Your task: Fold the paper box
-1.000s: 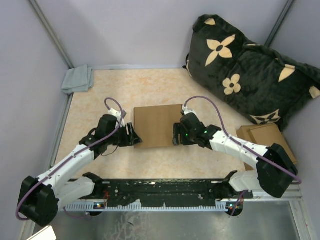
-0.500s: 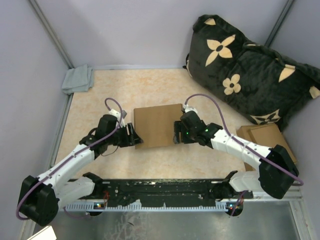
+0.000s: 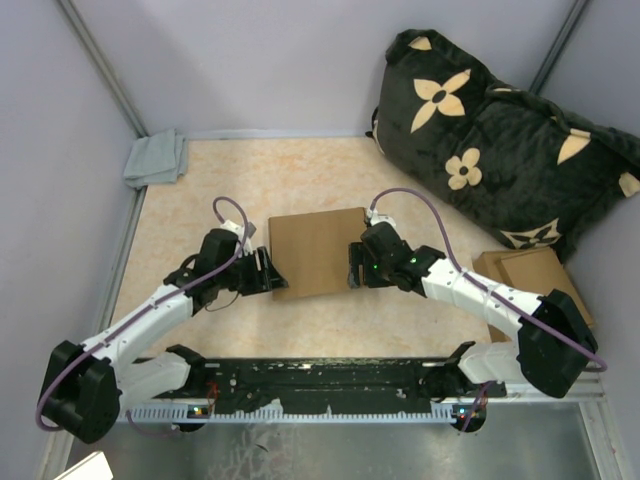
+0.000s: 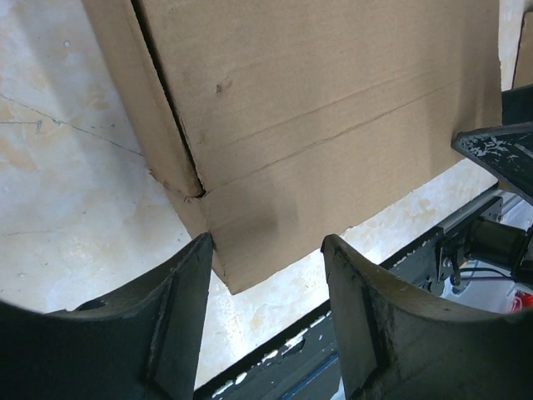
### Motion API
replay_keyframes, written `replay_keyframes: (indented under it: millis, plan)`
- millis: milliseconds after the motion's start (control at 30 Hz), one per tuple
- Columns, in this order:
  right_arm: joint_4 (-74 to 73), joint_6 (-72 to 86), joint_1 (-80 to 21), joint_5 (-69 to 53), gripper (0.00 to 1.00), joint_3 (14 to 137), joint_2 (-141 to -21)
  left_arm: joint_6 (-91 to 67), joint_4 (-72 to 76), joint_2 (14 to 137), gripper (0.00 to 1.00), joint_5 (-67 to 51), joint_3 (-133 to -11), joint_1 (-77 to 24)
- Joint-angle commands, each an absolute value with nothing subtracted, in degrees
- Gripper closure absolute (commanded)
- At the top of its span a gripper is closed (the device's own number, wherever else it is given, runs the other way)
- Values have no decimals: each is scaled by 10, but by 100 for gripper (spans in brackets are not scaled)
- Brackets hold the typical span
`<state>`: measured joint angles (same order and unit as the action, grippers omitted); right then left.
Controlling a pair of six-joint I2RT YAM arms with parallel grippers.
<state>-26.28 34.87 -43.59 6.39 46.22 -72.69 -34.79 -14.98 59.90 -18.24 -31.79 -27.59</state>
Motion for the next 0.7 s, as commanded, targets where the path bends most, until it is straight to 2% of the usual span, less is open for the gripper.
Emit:
replay_keyframes:
  millis: [0, 667]
  plan:
    - [-205, 365, -444, 24, 28, 489, -719, -358, -116, 604, 38, -214, -318, -280]
    - [-220, 364, -444, 73, 31, 480, -729, -339, -134, 606, 39, -174, -295, -280]
